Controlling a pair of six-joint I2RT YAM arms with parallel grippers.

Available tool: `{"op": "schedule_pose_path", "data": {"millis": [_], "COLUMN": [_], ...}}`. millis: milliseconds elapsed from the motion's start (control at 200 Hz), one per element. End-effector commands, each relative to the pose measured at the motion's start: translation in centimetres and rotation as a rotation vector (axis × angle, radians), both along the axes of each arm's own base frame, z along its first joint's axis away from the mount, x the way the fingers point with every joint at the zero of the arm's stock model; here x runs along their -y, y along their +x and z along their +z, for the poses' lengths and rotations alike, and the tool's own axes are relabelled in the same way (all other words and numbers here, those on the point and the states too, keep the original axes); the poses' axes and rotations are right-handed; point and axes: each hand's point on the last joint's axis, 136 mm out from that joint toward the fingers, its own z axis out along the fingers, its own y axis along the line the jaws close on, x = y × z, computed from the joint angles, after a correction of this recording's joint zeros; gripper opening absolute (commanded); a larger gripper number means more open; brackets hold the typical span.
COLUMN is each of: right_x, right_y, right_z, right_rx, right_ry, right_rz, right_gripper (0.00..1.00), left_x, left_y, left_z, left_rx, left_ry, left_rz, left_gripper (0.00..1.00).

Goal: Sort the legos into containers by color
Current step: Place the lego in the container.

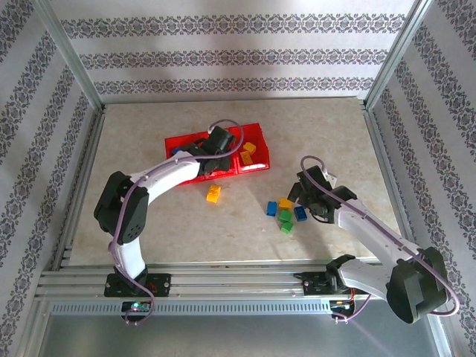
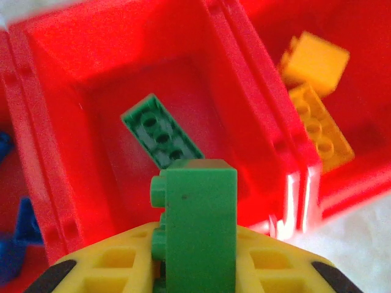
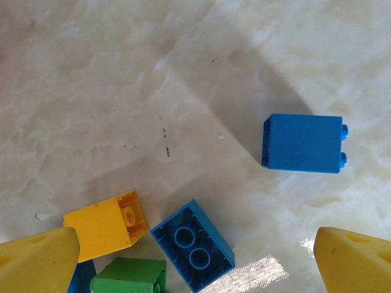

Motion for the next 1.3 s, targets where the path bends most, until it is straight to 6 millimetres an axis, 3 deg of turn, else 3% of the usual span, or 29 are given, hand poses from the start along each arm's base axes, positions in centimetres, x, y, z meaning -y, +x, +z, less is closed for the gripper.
{"op": "schedule_pose_path", "data": {"millis": [0,235,490,744,1059,1294], "right_x": [-1.0,-2.7,-4.7,-6.1,-7.1,-6.6], "right_y": [0.9,1.2,1.8,2.2,2.2,2.0], "right_z": [0.9,0.8,0.0,-1.1,-1.3,-1.7], "right_rx": [0.024,0.008,-0.031,-0.077,-0.089,-0.134], "right_ry": [0.006,-0.012,0.002,0.021,0.033,0.02], "right_rz": [0.028,0.087,0.136,0.17,0.198,0.186], "right_gripper": [0.98,0.98,0.93,0.86,0.82,0.74], "left_x": [-1.2,-2.4,-2.9,-2.8,-2.5,-2.4], "left_y": [1.8,4.2,5.4,5.6,4.7,3.1], "left_z": [0.7,-0.2,-1.6,-1.8,0.5,3.5], "left_rx": [0.017,-0.002,-0.031,-0.034,-0.001,0.061], "left_ry": [0.055,0.058,0.041,0.022,-0.051,-0.149], "left_rz": [0.019,0.066,0.085,0.089,0.08,0.071], "left_gripper": [0.24,0.27,0.29,0.44,0.46,0.61]}}
